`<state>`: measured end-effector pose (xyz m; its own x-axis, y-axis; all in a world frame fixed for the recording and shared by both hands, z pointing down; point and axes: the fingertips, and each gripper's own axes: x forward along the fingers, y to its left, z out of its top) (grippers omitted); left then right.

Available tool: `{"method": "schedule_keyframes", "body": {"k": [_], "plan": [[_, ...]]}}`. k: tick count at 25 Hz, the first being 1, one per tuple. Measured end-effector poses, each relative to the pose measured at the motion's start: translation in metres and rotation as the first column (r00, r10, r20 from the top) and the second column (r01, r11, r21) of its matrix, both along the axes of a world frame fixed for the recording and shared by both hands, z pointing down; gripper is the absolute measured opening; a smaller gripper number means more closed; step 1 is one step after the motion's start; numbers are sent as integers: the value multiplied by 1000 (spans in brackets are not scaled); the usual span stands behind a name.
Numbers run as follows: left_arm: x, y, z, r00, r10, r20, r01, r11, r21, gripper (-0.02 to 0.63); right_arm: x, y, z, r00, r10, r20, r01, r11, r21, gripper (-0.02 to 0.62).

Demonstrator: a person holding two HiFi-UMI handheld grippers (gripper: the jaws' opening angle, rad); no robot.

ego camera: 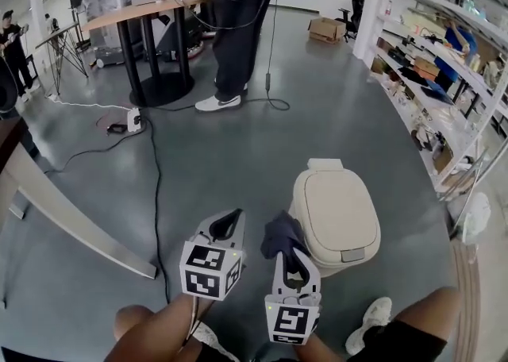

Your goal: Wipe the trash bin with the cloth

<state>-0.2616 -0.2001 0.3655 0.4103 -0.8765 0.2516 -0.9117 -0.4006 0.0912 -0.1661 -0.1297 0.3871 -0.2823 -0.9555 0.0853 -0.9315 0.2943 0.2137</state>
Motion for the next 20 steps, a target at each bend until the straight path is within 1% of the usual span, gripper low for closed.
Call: {"method": "schedule_keyframes", "body": {"k": [3,7,9,13,16,17,20], "plan": [[-2,-2,5,1000,13,-3,-13,1000,-25,0,0,1,10,999,46,-23,-46,999,1,52],[1,16,35,996,56,64,-51,997,-65,0,13,6,37,993,118,-16,-119,992,-33,52],[1,26,45,995,71,70,-65,995,-75,-1,19,3,46,989,145,-10,-145,989,-40,52],[10,33,47,995,76,70,-70,994,-89,-1,25,-1,49,987,158,-13,-158,987,-30,52],[25,30,38,990,99,96,-93,994,-62,0,26,-2,58,986,164,-20,-165,985,-59,52],[29,28,36,991,105,86,-99,993,-65,0,27,-2,62,986,166,-23,-168,984,-68,52],[34,23,35,995,99,-16,-101,986,-133,0,29,-3,68,983,178,-41,-181,981,-67,52]]}}
